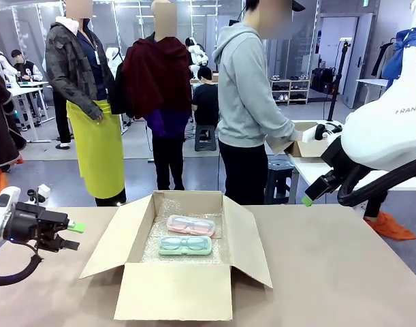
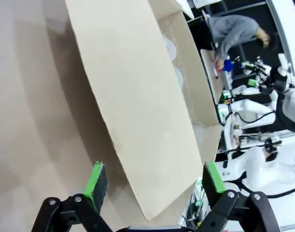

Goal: Pack the glasses set securely to prepare it for shipping.
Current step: Position the Package Box on the left side of the table.

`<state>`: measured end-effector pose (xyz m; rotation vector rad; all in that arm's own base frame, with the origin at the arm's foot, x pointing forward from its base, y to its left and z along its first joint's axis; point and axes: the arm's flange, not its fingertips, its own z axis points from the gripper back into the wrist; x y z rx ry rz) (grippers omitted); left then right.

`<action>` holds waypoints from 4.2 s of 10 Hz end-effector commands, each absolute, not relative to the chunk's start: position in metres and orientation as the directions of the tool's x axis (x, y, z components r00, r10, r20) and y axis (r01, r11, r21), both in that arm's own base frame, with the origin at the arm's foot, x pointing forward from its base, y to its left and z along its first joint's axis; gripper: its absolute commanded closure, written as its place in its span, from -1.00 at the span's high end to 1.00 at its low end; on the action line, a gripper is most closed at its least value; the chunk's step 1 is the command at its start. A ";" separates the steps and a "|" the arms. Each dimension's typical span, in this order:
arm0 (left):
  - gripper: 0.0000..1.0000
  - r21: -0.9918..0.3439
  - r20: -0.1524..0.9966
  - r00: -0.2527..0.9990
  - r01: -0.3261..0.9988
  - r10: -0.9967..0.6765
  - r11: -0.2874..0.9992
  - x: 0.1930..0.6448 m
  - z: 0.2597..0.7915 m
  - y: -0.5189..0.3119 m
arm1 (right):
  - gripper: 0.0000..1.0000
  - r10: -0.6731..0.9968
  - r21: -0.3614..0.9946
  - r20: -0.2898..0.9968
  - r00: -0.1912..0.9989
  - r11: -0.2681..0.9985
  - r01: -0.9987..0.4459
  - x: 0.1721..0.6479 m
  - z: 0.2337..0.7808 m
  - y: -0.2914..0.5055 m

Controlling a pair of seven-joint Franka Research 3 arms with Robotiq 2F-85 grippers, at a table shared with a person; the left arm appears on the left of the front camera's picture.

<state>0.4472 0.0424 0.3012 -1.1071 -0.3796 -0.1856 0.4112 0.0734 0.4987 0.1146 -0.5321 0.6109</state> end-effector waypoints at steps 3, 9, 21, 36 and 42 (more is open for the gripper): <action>1.00 -0.864 0.378 0.919 0.309 0.108 0.398 0.486 0.272 0.046 | 1.00 0.506 -0.043 0.497 0.705 0.826 -0.562 0.412 0.500 0.077; 1.00 -0.908 0.286 0.949 0.224 0.133 0.354 0.534 0.258 0.016 | 1.00 0.506 -0.043 0.497 0.705 0.826 -0.562 0.412 0.500 0.077; -0.06 -0.957 0.238 0.965 0.214 0.110 0.196 0.529 0.262 0.010 | 1.00 0.506 -0.043 0.497 0.705 0.826 -0.562 0.412 0.500 0.077; -0.92 -0.961 0.238 0.965 0.218 0.108 0.170 0.531 0.264 0.006 | 1.00 0.506 -0.043 0.497 0.705 0.826 -0.562 0.412 0.500 0.077; -0.93 -0.962 0.227 0.965 0.201 0.132 0.187 0.497 0.306 0.116 | 1.00 0.506 -0.043 0.497 0.705 0.826 -0.562 0.412 0.500 0.077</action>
